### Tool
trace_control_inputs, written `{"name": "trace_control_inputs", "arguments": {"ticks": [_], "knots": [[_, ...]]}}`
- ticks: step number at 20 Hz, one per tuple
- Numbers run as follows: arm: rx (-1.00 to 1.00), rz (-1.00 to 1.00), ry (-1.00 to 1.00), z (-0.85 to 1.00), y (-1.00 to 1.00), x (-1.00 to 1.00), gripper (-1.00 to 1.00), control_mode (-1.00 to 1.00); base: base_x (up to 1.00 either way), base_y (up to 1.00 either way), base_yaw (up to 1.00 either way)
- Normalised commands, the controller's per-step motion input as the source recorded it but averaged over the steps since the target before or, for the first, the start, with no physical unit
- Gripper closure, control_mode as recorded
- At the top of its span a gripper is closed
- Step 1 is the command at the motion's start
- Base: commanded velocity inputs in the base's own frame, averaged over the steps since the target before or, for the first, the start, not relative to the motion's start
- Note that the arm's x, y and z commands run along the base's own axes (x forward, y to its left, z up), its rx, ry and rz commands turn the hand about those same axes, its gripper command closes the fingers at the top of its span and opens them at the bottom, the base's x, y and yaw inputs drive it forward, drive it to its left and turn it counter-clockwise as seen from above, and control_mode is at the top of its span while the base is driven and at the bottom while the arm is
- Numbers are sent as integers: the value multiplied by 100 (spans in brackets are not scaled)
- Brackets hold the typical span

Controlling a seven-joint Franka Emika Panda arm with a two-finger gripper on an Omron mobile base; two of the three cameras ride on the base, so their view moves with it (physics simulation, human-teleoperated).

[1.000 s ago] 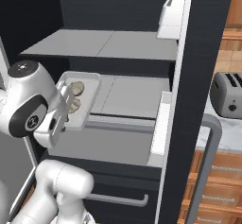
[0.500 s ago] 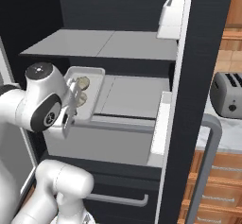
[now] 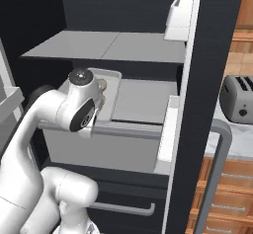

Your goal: Place two dumplings into each of the tupperware containers and then place the containers in the fridge.

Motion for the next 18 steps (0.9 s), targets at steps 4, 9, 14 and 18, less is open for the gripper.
{"name": "trace_control_inputs", "arguments": {"ticks": [4,9,14,18], "knots": [[0,5,0,-46,-4,55,100,-100,0,0,0],[1,3,0,-36,-5,57,100,-100,0,0,0],[2,1,0,-24,-2,61,100,-100,0,0,0],[2,0,0,-18,0,69,100,-100,0,0,0]]}}
